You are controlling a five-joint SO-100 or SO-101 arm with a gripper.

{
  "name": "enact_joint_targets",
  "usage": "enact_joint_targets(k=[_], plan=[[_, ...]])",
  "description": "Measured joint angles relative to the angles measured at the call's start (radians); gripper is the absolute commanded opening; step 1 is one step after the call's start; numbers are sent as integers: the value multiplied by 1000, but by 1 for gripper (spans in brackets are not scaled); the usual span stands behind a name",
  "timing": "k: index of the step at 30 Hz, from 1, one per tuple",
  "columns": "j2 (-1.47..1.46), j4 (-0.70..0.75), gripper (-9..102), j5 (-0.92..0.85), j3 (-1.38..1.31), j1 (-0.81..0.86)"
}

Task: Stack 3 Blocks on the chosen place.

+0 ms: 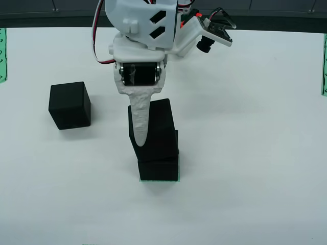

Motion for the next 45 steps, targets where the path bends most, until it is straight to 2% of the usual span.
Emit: enact_joint_targets(k=[29, 45], plan=[[-12, 0, 37, -44, 20, -6], [-12, 0, 38, -46, 20, -6]])
